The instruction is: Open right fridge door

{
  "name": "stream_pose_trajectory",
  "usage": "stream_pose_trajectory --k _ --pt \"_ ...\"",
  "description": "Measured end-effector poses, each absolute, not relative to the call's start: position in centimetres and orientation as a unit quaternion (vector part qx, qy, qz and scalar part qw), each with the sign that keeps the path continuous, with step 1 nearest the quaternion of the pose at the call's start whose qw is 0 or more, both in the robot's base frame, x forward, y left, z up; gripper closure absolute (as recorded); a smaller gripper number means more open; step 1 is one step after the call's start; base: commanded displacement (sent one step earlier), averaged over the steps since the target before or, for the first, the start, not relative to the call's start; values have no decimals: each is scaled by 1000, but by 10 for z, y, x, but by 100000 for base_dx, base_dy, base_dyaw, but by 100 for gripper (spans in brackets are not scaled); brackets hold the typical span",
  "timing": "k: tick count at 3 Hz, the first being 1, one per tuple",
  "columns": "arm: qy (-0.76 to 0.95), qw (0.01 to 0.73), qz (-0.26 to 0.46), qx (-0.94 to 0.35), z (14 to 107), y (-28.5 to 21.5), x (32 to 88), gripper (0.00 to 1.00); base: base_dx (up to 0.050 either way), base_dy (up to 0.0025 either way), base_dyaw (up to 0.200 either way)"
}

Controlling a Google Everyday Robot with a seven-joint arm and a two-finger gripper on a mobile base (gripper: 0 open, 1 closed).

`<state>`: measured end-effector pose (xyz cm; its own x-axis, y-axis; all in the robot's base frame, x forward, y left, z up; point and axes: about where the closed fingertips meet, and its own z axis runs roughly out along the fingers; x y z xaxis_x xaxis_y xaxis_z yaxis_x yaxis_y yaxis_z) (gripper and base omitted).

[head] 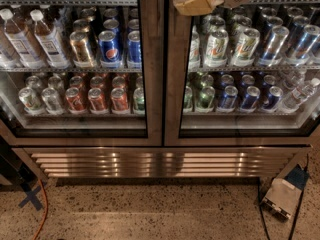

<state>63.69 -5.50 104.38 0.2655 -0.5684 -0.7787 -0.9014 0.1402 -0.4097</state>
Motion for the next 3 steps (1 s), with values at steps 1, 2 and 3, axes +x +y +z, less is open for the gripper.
stream_pose_trajectory --k 1,2,3 --pt "583 482 174 -630 1043 -55 636 100 0 0 0" --pt "587 481 177 -626 1042 -56 635 100 0 0 0" --pt "586 481 179 -627 1040 -54 634 100 0 0 0"
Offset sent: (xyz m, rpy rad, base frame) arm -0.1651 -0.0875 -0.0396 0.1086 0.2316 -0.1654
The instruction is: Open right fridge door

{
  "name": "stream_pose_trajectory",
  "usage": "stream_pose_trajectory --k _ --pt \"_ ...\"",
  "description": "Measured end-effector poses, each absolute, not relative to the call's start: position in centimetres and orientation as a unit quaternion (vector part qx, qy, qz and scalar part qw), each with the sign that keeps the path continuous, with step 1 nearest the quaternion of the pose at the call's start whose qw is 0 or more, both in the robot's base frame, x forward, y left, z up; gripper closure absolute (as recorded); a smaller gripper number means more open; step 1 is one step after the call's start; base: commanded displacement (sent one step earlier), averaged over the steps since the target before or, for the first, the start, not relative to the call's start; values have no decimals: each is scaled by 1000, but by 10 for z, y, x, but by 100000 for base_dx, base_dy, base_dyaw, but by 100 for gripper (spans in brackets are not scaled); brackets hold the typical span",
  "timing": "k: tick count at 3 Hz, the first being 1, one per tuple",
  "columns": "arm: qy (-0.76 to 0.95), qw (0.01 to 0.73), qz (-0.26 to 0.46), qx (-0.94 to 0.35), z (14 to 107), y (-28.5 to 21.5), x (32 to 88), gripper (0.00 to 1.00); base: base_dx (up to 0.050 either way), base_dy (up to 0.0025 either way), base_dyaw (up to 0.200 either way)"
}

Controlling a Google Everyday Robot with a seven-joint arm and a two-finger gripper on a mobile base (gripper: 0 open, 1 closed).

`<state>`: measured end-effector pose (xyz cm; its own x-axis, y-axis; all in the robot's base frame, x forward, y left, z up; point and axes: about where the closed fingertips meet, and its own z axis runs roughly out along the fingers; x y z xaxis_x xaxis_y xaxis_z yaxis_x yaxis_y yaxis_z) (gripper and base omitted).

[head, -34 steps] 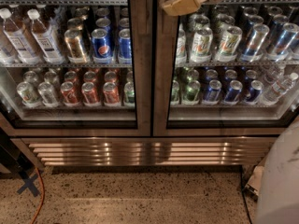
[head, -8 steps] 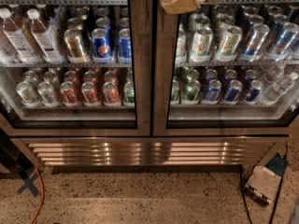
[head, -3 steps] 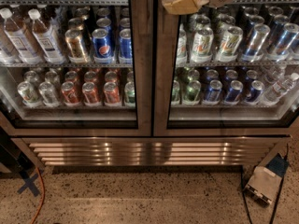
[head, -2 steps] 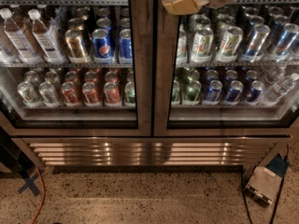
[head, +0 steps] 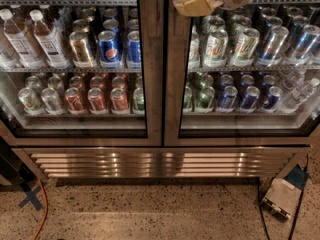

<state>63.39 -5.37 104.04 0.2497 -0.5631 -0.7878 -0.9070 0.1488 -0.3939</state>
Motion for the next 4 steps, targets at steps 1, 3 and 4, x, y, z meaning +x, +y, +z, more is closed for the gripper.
stream_pose_trajectory --k 1,3,4 --pt "586 480 179 -628 1041 -54 634 100 0 0 0" --pt "588 480 179 -626 1041 -55 634 100 0 0 0" --pt "589 480 179 -624 1041 -56 633 100 0 0 0"
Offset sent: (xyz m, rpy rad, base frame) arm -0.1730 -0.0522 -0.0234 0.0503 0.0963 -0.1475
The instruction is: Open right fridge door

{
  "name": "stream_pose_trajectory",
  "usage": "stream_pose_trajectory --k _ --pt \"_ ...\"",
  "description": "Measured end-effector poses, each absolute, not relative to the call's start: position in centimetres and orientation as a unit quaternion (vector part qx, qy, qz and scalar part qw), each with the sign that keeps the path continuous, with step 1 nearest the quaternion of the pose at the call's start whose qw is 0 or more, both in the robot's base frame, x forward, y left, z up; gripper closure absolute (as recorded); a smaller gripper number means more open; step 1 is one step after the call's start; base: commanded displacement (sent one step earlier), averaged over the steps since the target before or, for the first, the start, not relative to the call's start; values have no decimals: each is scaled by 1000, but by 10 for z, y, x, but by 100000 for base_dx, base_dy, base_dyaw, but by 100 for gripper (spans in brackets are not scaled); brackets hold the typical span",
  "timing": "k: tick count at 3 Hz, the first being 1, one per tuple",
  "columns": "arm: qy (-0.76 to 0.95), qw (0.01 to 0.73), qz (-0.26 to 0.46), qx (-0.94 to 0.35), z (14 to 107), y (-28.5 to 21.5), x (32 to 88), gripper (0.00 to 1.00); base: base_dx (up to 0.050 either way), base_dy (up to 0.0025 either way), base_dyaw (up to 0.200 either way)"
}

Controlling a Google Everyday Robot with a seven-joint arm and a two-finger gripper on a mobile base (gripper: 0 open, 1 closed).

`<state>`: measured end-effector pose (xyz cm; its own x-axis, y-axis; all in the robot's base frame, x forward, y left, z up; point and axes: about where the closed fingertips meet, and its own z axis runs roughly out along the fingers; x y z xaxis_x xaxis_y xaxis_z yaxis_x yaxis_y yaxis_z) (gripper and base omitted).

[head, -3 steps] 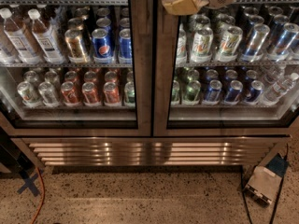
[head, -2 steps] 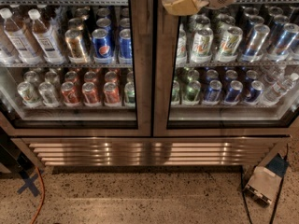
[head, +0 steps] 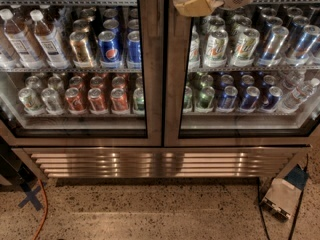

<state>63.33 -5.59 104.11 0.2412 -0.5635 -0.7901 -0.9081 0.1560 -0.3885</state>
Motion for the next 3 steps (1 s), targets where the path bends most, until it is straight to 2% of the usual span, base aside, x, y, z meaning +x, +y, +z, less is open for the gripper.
stream_pose_trajectory --k 3 --pt "598 483 179 -614 1042 -61 614 100 0 0 0"
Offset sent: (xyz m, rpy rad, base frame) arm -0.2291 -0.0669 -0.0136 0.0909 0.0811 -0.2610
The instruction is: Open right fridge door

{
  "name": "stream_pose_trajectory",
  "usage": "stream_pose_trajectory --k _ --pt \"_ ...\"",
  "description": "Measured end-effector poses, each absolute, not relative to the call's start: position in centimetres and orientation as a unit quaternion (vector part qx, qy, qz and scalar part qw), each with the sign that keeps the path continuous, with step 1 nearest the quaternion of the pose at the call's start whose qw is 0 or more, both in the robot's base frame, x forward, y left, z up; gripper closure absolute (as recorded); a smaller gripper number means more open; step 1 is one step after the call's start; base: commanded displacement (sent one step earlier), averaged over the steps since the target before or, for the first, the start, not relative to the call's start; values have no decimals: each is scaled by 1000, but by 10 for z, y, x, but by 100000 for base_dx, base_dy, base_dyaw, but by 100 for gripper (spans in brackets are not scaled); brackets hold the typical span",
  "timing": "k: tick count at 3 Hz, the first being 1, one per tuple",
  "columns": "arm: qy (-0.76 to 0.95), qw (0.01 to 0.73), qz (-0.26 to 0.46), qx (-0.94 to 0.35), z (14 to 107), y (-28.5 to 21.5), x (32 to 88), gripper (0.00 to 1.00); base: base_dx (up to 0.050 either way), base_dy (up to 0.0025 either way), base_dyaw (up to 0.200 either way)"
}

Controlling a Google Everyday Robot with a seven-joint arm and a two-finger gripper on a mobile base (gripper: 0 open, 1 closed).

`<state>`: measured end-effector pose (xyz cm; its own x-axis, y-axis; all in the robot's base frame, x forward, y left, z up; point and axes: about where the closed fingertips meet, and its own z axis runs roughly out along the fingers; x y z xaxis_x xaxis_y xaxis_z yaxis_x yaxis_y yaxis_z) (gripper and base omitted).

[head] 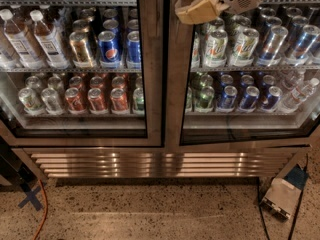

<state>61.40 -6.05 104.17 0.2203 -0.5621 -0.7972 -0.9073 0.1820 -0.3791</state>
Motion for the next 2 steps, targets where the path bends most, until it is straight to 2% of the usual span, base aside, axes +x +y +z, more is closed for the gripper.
stream_pose_trajectory --k 2 --pt "606 488 172 -604 1043 -66 593 100 0 0 0"
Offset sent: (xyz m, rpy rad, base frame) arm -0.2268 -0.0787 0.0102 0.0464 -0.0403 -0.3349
